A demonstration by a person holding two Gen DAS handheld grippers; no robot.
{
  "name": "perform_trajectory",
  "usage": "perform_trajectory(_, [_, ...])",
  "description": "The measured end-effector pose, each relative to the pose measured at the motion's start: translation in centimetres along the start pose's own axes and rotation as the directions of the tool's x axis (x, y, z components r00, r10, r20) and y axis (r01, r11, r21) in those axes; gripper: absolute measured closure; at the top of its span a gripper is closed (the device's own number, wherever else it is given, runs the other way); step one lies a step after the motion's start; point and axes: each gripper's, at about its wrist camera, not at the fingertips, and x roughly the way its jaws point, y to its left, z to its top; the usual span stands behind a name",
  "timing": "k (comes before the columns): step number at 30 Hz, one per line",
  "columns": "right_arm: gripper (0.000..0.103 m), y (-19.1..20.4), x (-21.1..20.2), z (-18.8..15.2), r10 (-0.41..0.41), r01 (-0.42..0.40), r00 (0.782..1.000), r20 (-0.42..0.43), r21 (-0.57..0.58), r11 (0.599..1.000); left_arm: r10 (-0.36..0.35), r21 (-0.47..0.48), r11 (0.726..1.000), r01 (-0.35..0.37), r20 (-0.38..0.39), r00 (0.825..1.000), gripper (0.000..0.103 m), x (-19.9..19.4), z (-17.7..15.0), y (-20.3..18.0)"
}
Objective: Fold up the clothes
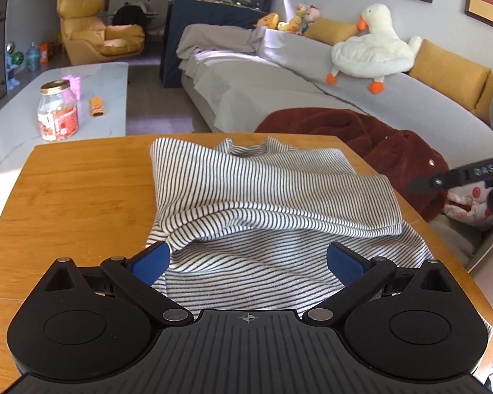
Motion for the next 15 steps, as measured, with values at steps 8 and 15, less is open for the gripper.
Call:
perform_trajectory(8, [0.091, 3.0, 0.9, 4.9, -0.011, 0.036, 0.982, 0.191, -0.128, 0.991, 0.048, 0.015, 0.999, -0.048, -0.006, 0.999, 0.000, -0.4, 0.2, 0.4])
perform_trajectory(15, [0.091, 4.9, -1.1, 10.7, 0.034, 0.029, 0.945, 0.325, -0.189, 0.981, -0.012, 0.009, 1.000, 0.011, 0.077, 0.997, 0.000, 0.3, 3.1, -0.3])
